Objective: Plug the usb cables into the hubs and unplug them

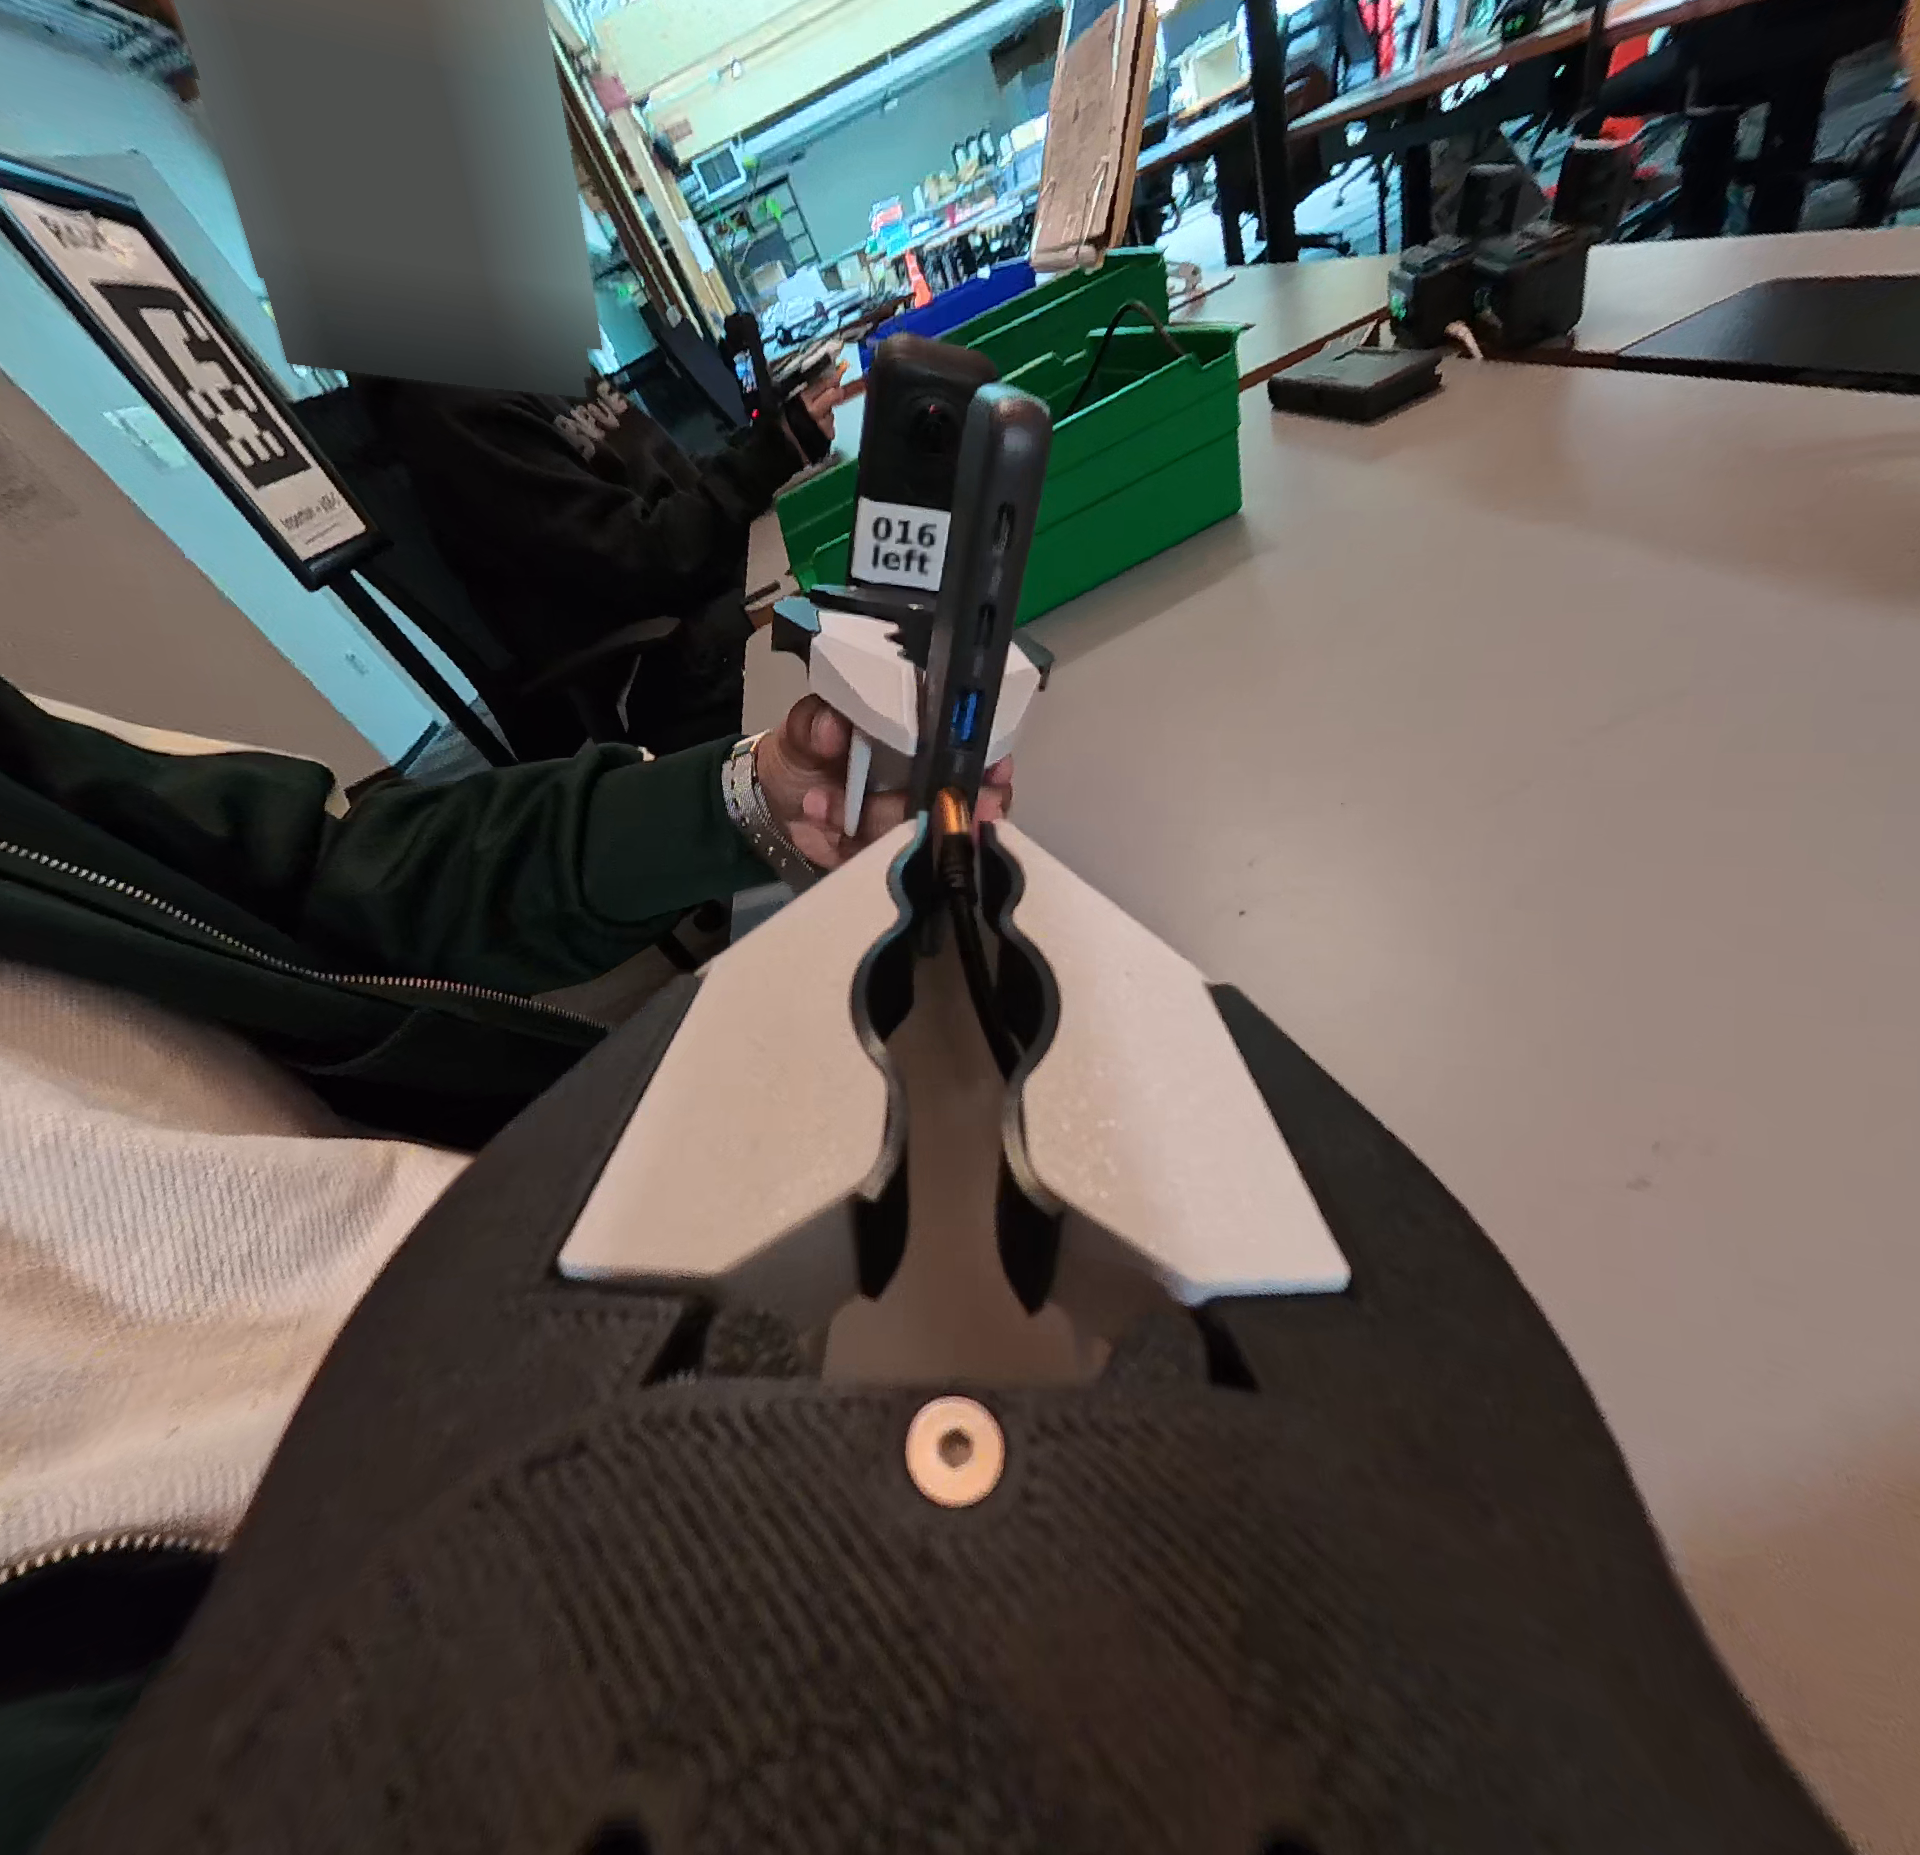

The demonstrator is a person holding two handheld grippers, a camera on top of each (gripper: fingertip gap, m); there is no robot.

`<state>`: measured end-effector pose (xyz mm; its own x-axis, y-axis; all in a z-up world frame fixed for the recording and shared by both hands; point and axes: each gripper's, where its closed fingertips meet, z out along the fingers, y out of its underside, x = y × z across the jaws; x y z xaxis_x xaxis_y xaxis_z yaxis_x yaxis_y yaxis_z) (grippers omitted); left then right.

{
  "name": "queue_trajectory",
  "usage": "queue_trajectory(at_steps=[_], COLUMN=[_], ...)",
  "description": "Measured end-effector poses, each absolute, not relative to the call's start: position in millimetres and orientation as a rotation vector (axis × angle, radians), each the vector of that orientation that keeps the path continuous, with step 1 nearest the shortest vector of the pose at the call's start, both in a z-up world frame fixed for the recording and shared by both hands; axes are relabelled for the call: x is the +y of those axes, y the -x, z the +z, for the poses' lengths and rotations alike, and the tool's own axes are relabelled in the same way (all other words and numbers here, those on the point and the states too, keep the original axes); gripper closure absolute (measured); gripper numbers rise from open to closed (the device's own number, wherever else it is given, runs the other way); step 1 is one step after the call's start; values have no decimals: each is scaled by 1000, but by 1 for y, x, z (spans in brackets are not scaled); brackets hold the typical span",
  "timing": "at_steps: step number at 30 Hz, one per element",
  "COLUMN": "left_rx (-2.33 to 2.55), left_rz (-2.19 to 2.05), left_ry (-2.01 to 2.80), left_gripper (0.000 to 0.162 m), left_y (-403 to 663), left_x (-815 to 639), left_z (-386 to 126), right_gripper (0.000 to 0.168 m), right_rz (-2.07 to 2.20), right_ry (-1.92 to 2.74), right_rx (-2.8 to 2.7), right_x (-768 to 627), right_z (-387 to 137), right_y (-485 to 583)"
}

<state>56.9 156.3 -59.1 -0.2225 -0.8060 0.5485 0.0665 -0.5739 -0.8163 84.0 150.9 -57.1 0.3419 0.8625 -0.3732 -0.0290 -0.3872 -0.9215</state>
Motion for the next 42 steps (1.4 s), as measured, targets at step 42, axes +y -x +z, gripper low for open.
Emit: queue_trajectory(at_steps=[42], left_rx=[878], left_rz=[-1843], left_ry=[1466], left_gripper=[153], left_y=[-59], left_x=[161], left_z=[-63], right_gripper=[159], right_rz=[1049], right_ry=[1613], right_rx=[-735], right_x=[159], right_z=[-54], right_y=[-88])
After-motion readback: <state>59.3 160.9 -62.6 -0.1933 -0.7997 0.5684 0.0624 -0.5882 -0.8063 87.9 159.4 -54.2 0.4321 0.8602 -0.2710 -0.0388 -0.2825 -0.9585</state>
